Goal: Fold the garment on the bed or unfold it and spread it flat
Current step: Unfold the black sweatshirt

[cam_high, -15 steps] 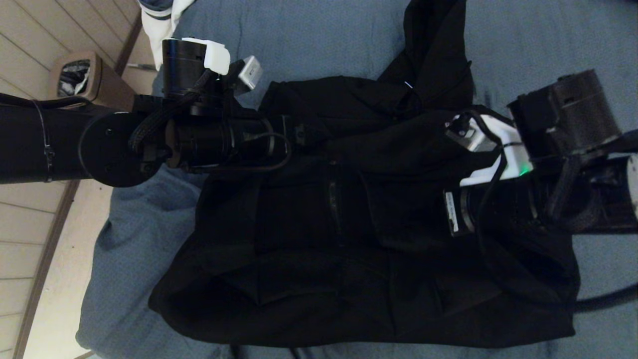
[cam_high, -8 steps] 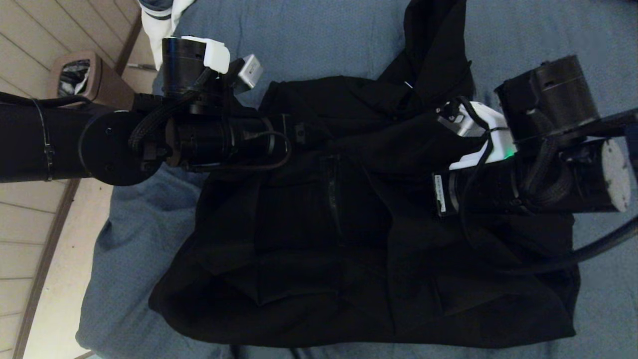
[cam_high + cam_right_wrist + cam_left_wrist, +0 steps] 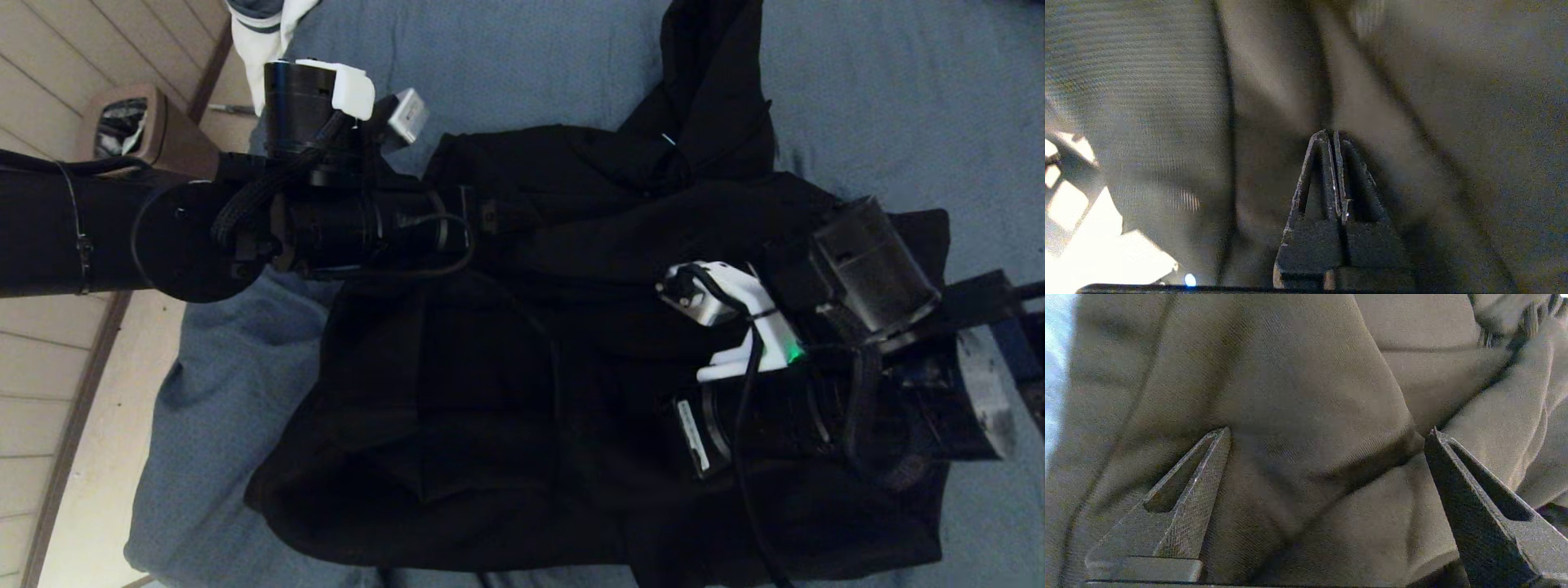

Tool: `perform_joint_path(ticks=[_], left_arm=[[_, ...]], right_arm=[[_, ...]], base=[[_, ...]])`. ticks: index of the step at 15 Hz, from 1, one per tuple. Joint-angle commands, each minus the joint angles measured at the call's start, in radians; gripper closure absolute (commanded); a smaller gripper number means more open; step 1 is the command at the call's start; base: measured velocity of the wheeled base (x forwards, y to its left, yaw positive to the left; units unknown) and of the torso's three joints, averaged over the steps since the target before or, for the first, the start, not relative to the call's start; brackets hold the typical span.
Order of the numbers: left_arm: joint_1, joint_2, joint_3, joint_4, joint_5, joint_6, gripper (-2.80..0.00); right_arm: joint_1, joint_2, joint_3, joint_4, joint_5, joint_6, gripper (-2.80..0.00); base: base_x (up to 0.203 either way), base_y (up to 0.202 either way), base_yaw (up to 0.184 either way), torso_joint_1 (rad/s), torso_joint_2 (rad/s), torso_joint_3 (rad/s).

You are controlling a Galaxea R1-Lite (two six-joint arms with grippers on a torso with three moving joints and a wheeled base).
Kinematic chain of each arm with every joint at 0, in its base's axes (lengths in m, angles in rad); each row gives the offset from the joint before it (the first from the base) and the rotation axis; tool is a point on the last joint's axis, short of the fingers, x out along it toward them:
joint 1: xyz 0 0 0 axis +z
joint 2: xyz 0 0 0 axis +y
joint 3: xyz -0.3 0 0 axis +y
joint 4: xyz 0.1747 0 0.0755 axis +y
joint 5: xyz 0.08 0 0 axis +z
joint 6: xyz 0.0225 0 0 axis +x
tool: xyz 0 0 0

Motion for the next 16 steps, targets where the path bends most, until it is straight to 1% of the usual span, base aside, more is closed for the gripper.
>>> perform_joint_path(ticks=[1, 4, 5, 9, 12, 14, 16], left_arm=[[0.012, 0.004, -0.013, 0.002, 0.000, 0.000, -2.80], [0.030, 0.013, -0.027, 0.004, -0.006, -0.002, -2.80], [0.032, 0.016, -0.035, 0.005, -0.016, -0.002, -2.80], [0.034, 0.028, -0.064, 0.021, -0.020, -0.002, -2.80], [0.036, 0.033, -0.071, 0.023, -0.018, -0.002, -2.80], [0.037, 0.033, -0.070, 0.025, -0.018, -0.002, -2.80], [0.037, 0.030, -0.065, 0.025, -0.018, -0.003, -2.80]], right_arm=[[0.008, -0.056, 0.091, 0.003, 0.000, 0.002, 0.00], [0.009, -0.141, 0.212, 0.003, 0.000, 0.001, 0.00], [0.009, -0.176, 0.247, 0.004, 0.000, 0.001, 0.00], [0.011, -0.294, 0.398, 0.009, 0.003, -0.005, 0.00], [0.040, -0.385, 0.494, 0.011, 0.029, -0.011, 0.00], [0.065, -0.427, 0.524, 0.013, 0.044, -0.019, 0.00], [0.054, -0.416, 0.475, 0.004, 0.038, -0.020, 0.00]], base=[[0.000, 0.000, 0.000, 0.000, 0.00, 0.000], [0.000, 0.000, 0.000, 0.000, 0.00, 0.000], [0.000, 0.000, 0.000, 0.000, 0.00, 0.000], [0.000, 0.000, 0.000, 0.000, 0.00, 0.000], [0.000, 0.000, 0.000, 0.000, 0.00, 0.000], [0.000, 0.000, 0.000, 0.000, 0.00, 0.000], [0.000, 0.000, 0.000, 0.000, 0.00, 0.000]])
